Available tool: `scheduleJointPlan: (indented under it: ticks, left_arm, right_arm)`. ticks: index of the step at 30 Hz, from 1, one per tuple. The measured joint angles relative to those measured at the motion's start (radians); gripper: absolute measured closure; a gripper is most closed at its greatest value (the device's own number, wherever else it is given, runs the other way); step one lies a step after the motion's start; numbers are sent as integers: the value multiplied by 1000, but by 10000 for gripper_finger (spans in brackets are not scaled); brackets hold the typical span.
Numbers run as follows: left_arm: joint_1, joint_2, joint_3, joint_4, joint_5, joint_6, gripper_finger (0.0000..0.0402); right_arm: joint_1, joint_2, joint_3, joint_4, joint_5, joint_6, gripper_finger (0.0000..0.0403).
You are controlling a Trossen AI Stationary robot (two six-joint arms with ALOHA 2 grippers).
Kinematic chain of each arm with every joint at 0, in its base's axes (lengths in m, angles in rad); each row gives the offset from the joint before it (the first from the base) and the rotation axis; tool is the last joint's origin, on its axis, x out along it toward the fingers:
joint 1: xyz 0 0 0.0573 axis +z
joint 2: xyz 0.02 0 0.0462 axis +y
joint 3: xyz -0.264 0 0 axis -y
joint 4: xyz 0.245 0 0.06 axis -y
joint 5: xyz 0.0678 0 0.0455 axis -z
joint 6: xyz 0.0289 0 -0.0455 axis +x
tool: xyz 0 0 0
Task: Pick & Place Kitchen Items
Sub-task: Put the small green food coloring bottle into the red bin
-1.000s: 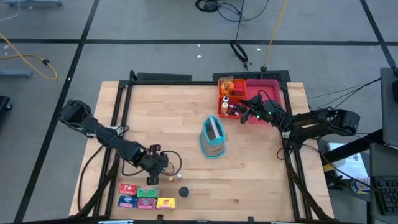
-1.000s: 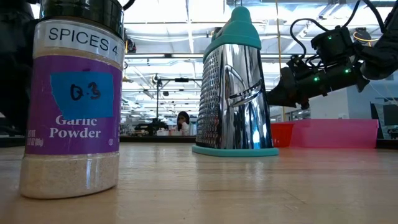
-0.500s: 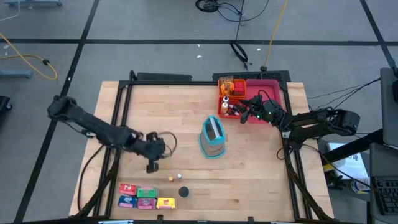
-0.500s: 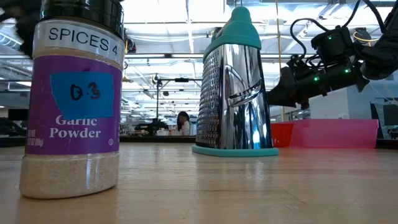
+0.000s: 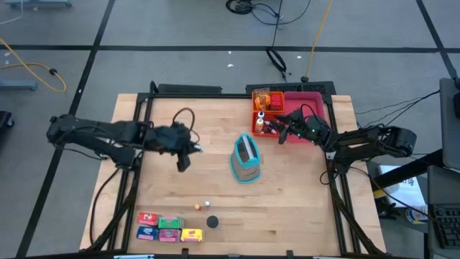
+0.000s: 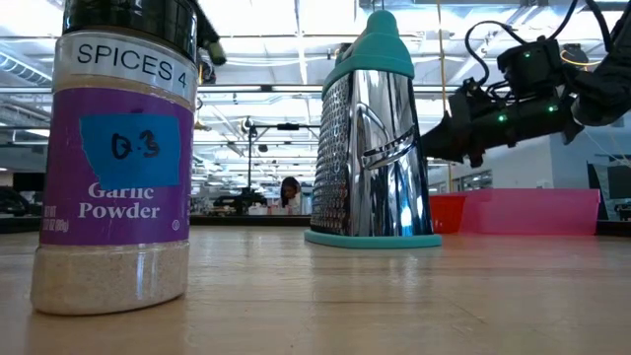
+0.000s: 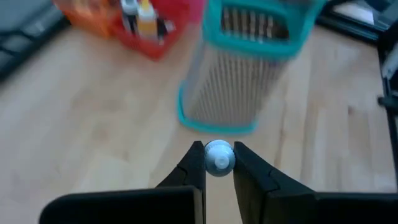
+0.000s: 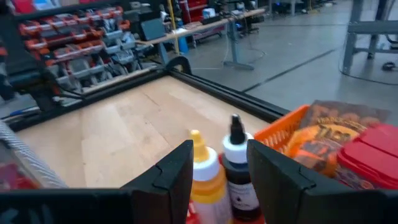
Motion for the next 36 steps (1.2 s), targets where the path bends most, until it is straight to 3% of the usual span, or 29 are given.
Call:
scheduleJointPlan:
  ticks: [10, 18, 23, 36]
  left_arm:
    - [206, 179, 285, -29, 12, 233, 365]
    - [353, 434, 545, -29, 220, 371, 365]
    - [389, 588, 705, -49, 287, 407, 365]
    - [397, 875, 970, -76, 294, 467, 365]
  right_arm:
    - [11, -1, 0, 71, -49, 26, 261]
    - [76, -1, 67, 58, -49, 10, 261]
    - [102, -1, 124, 18, -46, -21, 261]
    - [121, -2, 240, -81, -39, -129, 261]
